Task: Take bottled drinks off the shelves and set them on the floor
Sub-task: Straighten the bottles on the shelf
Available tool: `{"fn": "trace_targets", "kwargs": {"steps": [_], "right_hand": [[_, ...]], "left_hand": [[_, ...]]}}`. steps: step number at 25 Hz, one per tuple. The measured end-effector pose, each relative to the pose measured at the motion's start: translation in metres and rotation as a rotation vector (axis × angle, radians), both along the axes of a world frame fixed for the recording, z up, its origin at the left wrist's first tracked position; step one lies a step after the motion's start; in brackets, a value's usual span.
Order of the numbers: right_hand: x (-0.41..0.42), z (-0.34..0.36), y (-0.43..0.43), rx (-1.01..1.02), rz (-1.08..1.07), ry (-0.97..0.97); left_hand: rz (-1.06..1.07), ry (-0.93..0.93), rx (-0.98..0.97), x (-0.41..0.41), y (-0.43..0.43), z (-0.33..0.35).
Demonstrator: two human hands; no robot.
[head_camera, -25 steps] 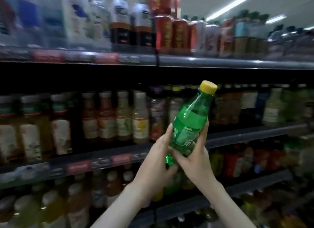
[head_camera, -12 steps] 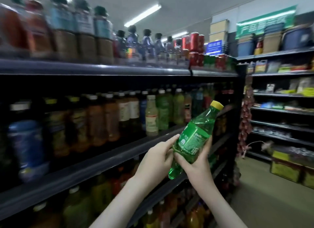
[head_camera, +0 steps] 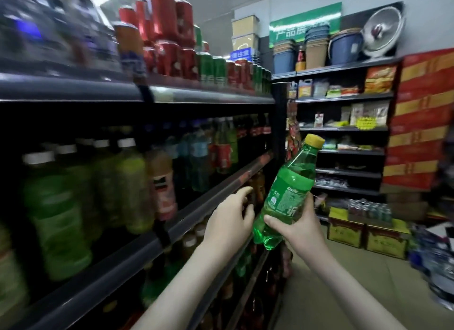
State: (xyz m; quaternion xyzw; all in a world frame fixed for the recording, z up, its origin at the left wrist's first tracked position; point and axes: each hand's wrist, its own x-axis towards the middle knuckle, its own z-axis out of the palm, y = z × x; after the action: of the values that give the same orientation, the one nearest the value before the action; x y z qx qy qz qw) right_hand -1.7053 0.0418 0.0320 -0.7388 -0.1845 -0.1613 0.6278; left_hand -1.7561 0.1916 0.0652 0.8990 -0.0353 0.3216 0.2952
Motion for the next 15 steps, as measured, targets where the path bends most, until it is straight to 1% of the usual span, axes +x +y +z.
{"fn": "trace_targets", "kwargs": {"steps": [3, 5, 8, 11, 13, 15], "right_hand": [[0.110, -0.011, -0.027, 0.044, -0.054, -0.033], [0.185, -0.012, -0.036, 0.039, -0.025, -0.022], [0.288, 0.002, -0.021, 0.083, 0.010, -0.007], [0.371, 0.010, 0.013, 0.172, 0.059, -0.102], [0.420, 0.009, 0.040, 0.232, 0.168, -0.126], [0.469, 0.010, 0.065, 0.244, 0.289, -0.150]], "left_hand": [[0.103, -0.109, -0.004, 0.112, -0.015, -0.007], [0.215, -0.149, -0.016, 0.182, -0.018, -0.008], [0.412, -0.199, 0.009, 0.268, -0.004, -0.004], [0.653, -0.258, 0.127, 0.339, 0.021, -0.010], [0.756, -0.310, 0.228, 0.385, 0.041, -0.013], [0.854, -0.336, 0.358, 0.433, 0.062, -0.010]]}}
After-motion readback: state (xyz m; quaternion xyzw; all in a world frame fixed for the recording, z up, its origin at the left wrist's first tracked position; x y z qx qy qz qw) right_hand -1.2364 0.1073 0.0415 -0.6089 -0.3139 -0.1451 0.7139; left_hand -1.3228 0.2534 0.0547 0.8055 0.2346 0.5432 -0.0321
